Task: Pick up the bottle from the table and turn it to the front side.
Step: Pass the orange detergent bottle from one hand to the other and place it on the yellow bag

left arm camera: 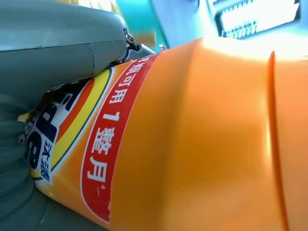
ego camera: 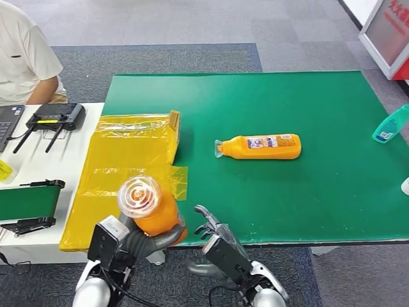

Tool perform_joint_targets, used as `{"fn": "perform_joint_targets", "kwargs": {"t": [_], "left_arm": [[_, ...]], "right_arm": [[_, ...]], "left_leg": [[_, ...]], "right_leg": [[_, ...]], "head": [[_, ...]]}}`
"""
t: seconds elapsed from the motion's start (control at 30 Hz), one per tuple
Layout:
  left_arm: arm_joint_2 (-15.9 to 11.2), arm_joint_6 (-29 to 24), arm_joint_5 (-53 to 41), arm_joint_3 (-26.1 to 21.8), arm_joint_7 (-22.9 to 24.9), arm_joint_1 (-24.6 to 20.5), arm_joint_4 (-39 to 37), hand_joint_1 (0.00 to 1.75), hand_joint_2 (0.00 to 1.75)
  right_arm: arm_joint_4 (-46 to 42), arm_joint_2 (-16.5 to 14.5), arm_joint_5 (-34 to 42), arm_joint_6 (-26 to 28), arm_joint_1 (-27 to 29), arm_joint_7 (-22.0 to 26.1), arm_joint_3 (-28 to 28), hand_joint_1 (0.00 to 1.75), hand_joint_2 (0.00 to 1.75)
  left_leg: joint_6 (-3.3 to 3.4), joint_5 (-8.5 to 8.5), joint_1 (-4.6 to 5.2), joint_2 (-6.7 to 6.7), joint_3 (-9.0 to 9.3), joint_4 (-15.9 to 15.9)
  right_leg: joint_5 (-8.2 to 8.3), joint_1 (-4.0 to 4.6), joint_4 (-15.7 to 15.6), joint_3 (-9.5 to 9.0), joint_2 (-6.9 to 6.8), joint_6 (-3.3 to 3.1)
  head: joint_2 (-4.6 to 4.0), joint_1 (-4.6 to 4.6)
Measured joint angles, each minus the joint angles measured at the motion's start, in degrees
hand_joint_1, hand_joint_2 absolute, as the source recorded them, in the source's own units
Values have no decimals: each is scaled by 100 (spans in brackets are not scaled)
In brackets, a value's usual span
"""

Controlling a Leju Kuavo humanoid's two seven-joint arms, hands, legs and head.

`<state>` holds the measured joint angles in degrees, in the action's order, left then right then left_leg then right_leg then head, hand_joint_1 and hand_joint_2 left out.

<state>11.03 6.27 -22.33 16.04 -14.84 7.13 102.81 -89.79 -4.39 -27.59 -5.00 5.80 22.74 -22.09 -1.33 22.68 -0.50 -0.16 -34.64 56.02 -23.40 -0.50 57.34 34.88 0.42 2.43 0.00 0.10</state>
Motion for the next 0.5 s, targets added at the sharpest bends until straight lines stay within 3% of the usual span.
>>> {"fn": "perform_joint_targets", "kwargs": {"t": [0.37, 0.43, 0.5], "left_arm": [[143, -151, -459, -337, 48, 86, 425, 175, 175], [149, -494, -991, -361, 121, 90, 463, 175, 175], [171, -1173, -2315, -434, 390, 80, 557, 175, 175]], "right_arm": [[-314, -1, 31, -8, 190, -63, 289, 0, 175], [-356, -25, 8, -4, 228, -79, 331, 0, 175], [-466, -94, -61, -10, 302, -126, 422, 0, 175]], "left_leg": [[0, 0, 0, 0, 1, 0], [-1, 0, 0, 0, 1, 0], [-1, 0, 0, 0, 0, 0]], "right_leg": [[0, 0, 0, 0, 0, 0], [0, 0, 0, 0, 0, 0], [1, 0, 0, 2, 0, -1]], "head": [[0, 0], [0, 1], [0, -1]]}}
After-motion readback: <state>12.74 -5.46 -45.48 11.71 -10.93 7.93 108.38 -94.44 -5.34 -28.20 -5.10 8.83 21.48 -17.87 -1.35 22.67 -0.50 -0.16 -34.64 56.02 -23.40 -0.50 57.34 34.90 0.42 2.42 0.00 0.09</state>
